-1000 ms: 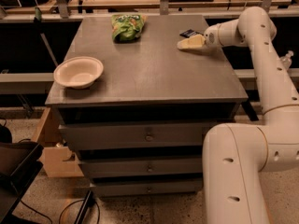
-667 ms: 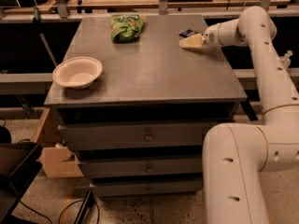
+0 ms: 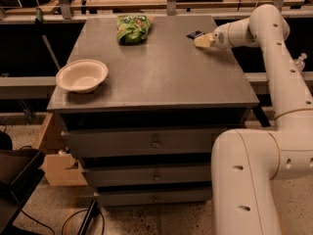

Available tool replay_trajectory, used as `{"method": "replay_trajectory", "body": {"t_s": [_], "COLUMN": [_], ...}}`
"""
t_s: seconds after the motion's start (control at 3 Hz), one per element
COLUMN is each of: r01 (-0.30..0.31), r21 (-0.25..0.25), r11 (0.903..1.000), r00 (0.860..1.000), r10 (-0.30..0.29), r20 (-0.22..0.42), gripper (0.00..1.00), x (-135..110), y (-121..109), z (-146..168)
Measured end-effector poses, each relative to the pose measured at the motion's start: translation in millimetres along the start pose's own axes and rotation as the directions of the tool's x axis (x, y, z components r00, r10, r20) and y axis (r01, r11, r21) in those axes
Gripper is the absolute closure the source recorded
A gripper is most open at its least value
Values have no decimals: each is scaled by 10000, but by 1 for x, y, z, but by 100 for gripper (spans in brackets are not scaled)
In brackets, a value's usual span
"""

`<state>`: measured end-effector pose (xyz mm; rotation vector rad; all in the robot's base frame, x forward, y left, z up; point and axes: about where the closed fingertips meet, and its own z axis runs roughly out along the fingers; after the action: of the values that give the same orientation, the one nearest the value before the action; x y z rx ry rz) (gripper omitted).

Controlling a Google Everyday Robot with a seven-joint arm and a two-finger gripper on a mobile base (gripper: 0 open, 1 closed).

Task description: Move rxbar blueberry near paper bowl

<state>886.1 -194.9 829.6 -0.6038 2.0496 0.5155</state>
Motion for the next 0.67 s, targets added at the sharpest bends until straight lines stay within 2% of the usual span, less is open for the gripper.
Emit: {"method": "replay_trajectory", "body": {"t_s": [0.33,0.67], "r01": [0,2], "r21": [-1,-4], "r11": [10000,10000], "r00": [10000,10000], "r10": [0,-2], "r20": [-1,-1], "gripper": [100,100], "x": [-3,-3], "y": [2,2], "z": [-2,-2]}}
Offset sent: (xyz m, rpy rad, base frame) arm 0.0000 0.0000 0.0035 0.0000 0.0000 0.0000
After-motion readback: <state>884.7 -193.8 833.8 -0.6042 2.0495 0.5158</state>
